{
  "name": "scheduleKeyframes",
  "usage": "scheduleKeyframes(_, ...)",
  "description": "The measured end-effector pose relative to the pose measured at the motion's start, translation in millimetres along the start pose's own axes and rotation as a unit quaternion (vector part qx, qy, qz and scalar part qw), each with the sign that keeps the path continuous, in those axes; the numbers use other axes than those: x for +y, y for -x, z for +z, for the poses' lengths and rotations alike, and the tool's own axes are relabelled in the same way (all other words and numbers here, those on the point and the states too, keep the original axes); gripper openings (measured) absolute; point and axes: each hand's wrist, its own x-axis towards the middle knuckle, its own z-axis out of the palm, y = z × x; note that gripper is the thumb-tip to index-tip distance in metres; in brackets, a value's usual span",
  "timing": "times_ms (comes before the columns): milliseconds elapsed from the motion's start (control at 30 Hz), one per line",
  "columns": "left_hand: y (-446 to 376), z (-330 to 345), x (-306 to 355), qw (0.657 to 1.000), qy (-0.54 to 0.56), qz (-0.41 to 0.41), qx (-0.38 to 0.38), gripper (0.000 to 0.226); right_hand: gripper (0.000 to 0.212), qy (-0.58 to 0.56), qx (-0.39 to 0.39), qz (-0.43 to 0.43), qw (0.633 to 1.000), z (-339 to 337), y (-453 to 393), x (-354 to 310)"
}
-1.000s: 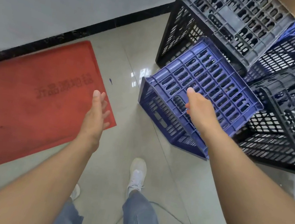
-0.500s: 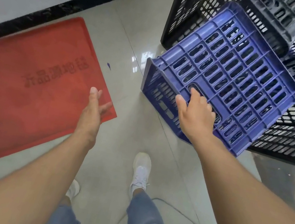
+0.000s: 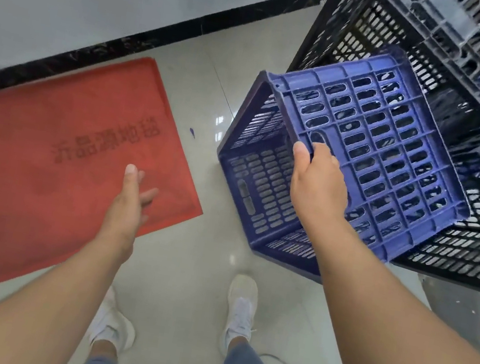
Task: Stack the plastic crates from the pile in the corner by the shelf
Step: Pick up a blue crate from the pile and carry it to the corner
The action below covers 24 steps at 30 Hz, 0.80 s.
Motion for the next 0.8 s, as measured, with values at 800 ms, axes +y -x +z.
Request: scheduleKeyframes(800,-94.2,-141.2,-78.7,0.965,0.019,-0.262,-0.009,0.053,0.054,-0.177,-0.07,0.021,0.982,23.5,15.1,-114.6)
